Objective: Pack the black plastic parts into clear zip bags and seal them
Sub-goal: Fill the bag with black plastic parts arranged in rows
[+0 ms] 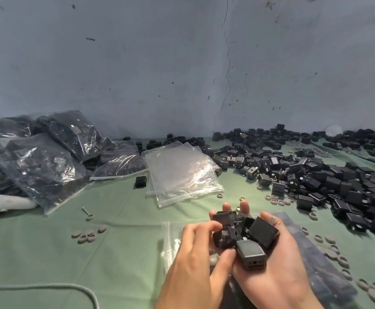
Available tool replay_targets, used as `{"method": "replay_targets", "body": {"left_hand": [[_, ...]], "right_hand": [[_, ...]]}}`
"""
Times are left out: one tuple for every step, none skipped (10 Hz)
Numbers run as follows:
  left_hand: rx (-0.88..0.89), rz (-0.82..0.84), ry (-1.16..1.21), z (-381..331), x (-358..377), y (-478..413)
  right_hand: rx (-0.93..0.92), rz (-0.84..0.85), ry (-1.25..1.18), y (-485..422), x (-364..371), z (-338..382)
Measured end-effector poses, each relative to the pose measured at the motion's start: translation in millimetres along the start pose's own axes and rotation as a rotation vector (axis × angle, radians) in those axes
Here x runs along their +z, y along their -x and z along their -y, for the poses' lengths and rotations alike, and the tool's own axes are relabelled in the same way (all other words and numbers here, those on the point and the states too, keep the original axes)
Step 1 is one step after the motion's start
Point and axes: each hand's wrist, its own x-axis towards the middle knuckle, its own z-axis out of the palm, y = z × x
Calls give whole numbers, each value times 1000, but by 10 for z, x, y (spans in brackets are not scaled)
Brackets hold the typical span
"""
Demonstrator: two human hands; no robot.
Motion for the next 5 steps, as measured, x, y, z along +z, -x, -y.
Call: {"method": "replay_targets", "body": {"left_hand": [[-88,-77,87,-76,-64,7],[-233,-240,272,-92,-236,16],[-426,-384,432,139,-452,26],[-677,-430,652,450,-584,77],[-798,-376,787,610,-584,145]], "right_hand": [[30,4,-50,41,-12,-46],[-15,-33,-127,80,-28,-31],[-81,-55,-155,140,-45,67],[-143,-50,-167,210,-51,171],[-244,-116,-147,241,-66,270]]}}
